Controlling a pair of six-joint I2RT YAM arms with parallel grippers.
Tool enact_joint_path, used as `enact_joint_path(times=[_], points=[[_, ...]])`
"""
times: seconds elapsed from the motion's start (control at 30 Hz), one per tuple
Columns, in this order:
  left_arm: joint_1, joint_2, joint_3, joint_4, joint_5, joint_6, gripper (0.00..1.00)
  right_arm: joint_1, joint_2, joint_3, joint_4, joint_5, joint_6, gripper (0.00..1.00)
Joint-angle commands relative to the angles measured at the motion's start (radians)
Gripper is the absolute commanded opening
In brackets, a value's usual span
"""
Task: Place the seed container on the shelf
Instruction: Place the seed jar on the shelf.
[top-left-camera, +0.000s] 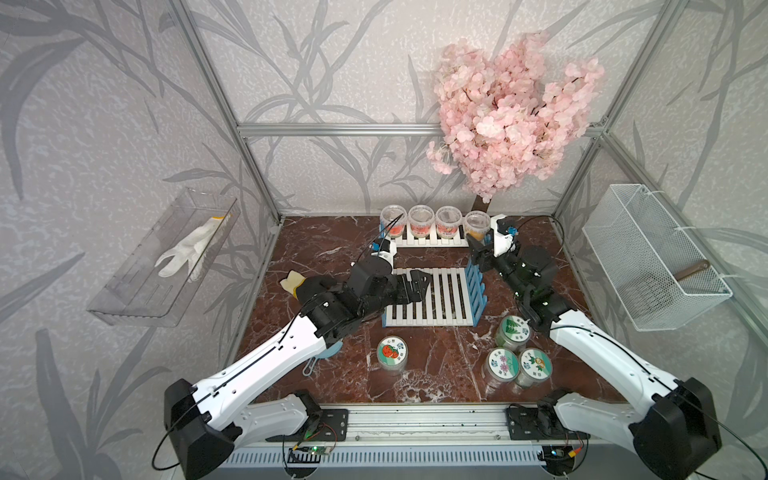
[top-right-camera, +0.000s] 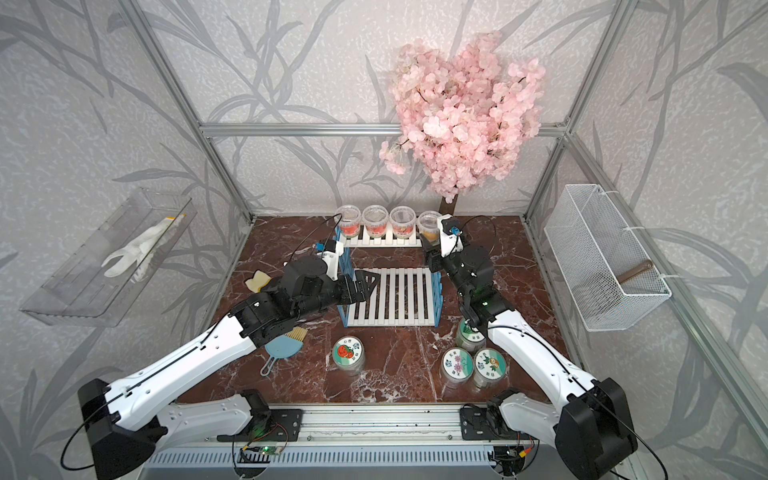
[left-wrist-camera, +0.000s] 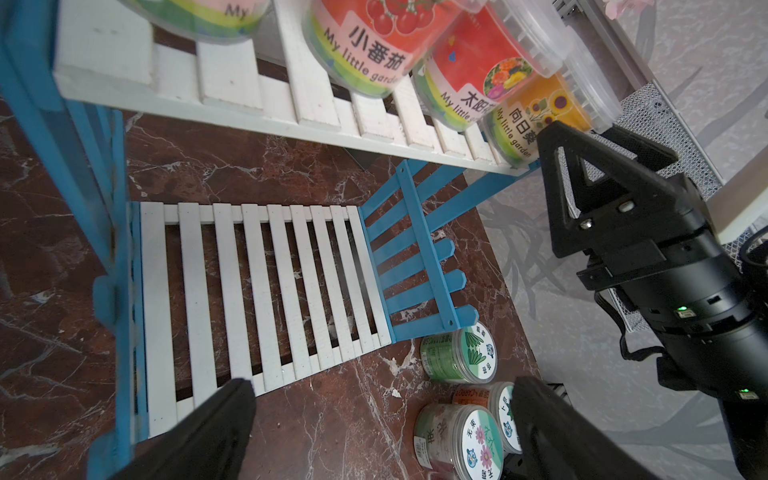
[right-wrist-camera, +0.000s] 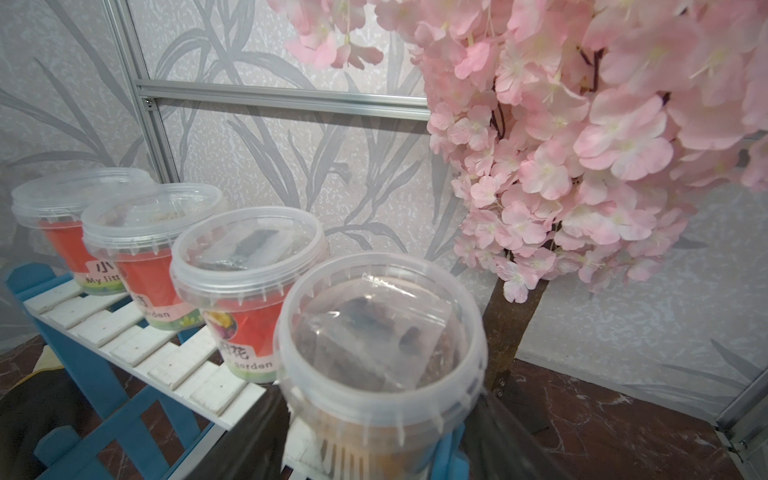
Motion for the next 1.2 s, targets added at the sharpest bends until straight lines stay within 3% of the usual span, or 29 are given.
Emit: enact_joint_path(times=[0.0, 1.17], points=[[0.003, 0.008, 0.005, -0.001, 0.010, 0.009, 1.00, -0.010, -0.008, 0.028, 0.013, -0.003, -0.005, 0.67], [0.004, 0.002, 0.002, -0.010, 0.009, 0.006, 1.00, -0.024, 0.039, 0.058, 0.015, 0.004, 0.000, 0.62]])
